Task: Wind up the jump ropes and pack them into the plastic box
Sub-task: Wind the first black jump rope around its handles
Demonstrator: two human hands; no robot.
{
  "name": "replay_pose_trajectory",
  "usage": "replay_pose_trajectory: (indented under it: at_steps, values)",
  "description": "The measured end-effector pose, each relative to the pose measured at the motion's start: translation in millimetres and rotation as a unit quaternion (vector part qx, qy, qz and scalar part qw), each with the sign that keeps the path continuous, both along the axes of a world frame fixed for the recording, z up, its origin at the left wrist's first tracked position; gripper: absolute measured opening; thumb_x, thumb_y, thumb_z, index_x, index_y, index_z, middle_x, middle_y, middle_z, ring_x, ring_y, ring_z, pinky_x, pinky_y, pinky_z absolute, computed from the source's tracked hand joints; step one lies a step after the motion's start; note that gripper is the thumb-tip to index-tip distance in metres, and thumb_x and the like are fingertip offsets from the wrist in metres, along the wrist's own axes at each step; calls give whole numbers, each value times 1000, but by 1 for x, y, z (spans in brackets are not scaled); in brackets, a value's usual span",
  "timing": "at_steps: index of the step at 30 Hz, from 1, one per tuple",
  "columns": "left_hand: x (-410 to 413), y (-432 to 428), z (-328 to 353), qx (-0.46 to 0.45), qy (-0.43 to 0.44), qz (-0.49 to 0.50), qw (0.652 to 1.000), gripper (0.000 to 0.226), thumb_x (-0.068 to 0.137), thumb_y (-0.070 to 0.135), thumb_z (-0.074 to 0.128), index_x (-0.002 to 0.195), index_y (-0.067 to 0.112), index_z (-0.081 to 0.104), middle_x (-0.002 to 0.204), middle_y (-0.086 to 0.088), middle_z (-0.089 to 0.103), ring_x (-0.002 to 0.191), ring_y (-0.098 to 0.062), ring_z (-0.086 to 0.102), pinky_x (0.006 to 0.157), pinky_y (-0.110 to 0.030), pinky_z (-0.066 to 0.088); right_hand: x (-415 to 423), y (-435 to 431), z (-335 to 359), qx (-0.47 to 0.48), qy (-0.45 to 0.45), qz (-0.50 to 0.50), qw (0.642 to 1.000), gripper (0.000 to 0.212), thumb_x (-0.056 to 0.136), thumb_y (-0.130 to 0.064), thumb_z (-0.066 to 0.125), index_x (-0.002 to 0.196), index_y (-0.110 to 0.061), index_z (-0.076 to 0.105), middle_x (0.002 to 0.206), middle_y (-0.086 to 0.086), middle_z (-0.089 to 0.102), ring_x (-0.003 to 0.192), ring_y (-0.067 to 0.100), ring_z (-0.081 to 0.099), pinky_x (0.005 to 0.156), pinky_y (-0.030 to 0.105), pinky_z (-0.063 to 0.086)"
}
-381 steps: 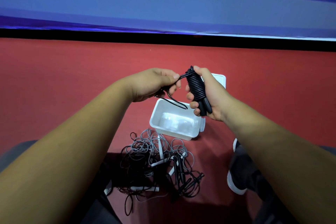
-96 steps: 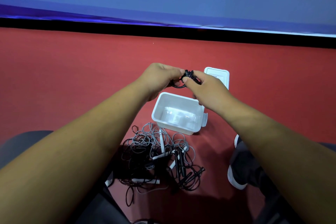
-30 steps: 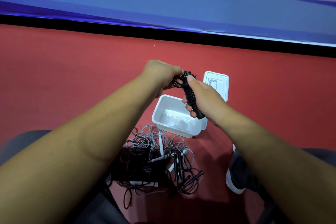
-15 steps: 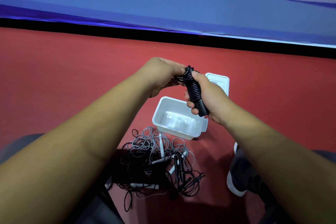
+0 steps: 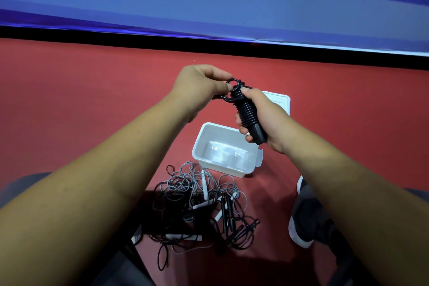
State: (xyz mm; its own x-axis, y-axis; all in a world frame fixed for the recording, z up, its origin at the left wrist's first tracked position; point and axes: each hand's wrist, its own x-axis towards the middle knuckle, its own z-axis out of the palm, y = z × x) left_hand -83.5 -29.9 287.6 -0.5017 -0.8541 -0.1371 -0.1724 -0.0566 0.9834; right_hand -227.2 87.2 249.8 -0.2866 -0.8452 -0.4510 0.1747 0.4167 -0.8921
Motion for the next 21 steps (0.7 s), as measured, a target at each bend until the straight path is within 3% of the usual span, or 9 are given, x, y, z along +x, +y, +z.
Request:
replay_pose_trajectory:
  at_steps: [5, 11, 21]
  values:
    - [-3, 4, 0, -7, 6, -13, 1000, 23, 82, -9, 80, 102, 0, 78, 98, -20, 78, 81, -21, 74, 86, -33, 64, 2, -1, 2, 27, -10, -21, 999, 65, 87, -79, 54, 106, -19, 72, 82, 8, 69, 60, 21, 59, 60, 32, 47]
    - [-5, 6, -3, 8, 20, -30, 999, 20, 82, -9, 79, 98, 3, 79, 90, -16, 79, 79, -22, 74, 85, -32, 63, 6, 1, -1, 28, -76, -29, 996, 64, 87, -81, 56, 108, -22, 72, 77, 8, 62, 55, 23, 55, 57, 30, 46]
    - [-2, 1, -1, 20, 24, -83, 996, 22, 85, -8, 76, 106, 0, 79, 100, -23, 78, 87, -25, 75, 89, -34, 62, 4, 6, 2, 24, -152, 9, 988, 56, 90, -77, 56, 111, -26, 64, 74, 6, 56, 57, 25, 51, 63, 34, 45]
